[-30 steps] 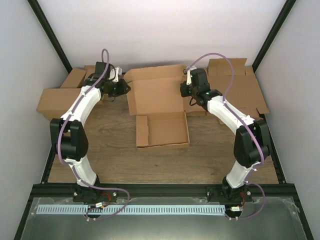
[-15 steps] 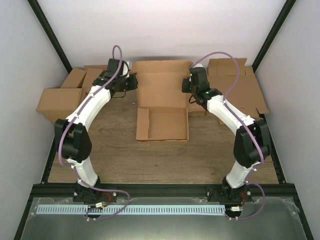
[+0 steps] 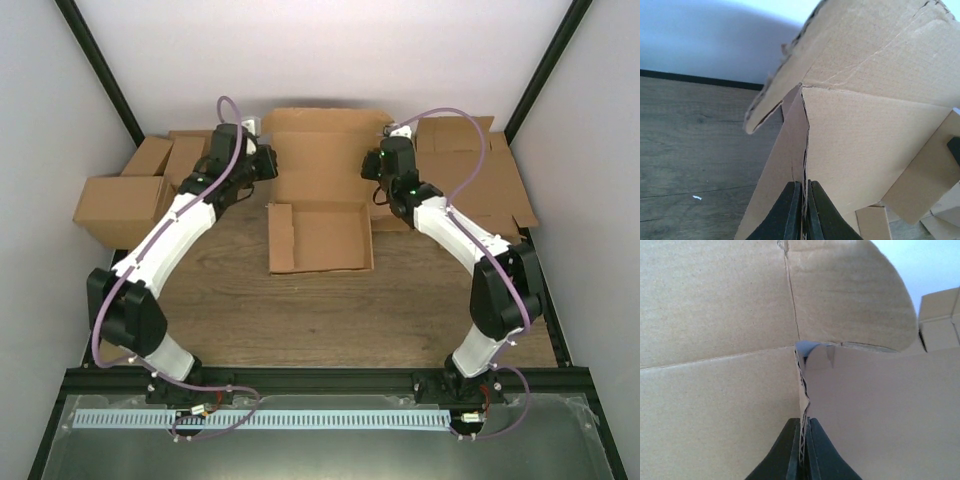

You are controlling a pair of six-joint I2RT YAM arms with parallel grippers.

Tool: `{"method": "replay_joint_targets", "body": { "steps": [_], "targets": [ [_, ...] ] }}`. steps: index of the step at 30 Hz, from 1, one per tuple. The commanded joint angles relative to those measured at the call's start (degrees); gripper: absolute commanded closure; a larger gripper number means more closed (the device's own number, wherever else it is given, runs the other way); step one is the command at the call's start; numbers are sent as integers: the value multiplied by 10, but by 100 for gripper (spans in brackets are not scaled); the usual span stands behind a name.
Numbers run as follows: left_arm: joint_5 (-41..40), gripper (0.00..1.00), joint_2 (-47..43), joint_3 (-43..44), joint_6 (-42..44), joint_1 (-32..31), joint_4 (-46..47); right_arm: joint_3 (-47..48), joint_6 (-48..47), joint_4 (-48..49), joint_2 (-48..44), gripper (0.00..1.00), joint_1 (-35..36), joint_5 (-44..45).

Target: Fold the paper box

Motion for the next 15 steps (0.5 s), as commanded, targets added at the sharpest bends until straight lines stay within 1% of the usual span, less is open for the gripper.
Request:
{"method": "replay_joint_targets", "body": {
  "steps": [1,4,7,11,15],
  "targets": [
    [-4,96,-62,-10,-6,-11,-7,16,20,20,-58,99,38,-45],
    [-33,96,-106,-51,-15,-10,1,-18,-3,65,-76,99,59,-30],
    [-48,96,-132,-106,-17,-7,53,-21,-17,102,-57,99,62,-30],
    [-65,96,-124,-137,-1,-6,103,-3,-44,149,-16,99,62,-32],
    [-64,96,-98,-162,-1,-2,145,-2,-43,195,21,99,62,-17]
  ]
}}
